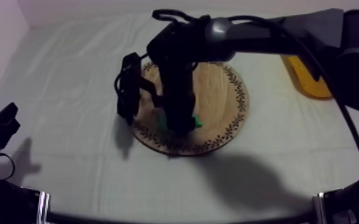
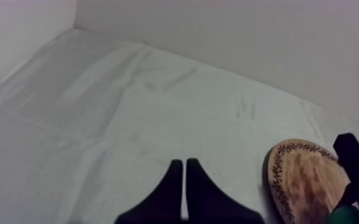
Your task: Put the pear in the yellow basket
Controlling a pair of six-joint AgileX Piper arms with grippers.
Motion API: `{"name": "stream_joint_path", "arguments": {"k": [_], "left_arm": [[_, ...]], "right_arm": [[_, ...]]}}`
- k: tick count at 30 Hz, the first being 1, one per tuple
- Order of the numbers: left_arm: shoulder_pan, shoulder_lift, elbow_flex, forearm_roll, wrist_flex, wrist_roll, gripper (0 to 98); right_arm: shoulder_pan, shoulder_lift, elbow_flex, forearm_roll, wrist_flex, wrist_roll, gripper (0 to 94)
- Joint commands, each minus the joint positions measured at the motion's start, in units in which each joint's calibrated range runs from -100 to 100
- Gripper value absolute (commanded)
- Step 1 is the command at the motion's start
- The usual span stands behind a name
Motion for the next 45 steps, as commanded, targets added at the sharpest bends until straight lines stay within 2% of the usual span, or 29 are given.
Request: {"name": "stream_joint_path", "arguments": {"k": [1, 8, 14, 31, 39, 45], "left_arm": [[0.01, 0.00, 0.00, -0.02, -0.01, -0.01, 0.1], [0.01, 0.00, 0.00, -0.02, -0.01, -0.01, 0.1], [0.01, 0.00, 0.00, -0.02, -0.01, -0.01, 0.1], [0.01, 0.00, 0.00, -0.02, -0.01, -0.01, 0.1], [0.01, 0.00, 0.00, -0.02, -0.01, -0.01, 0.1], [0.01, 0.00, 0.00, -0.02, -0.01, -0.01, 0.1]], "right_arm": [[0.62, -2.54, -0.37, 0.52, -0.21, 0.07, 31.9], [5.39, -14.96, -1.06, 3.00, -4.89, 0.77, 32.3], [11.43, -23.19, -0.83, 4.45, -8.78, -0.50, 32.8], [30.50, -34.42, 4.29, 7.98, -11.89, -15.49, 34.1], [37.29, -34.87, 11.80, 10.77, -15.30, -19.38, 34.4], [39.86, -34.14, 21.88, 11.74, -19.82, -20.66, 34.8]]}}
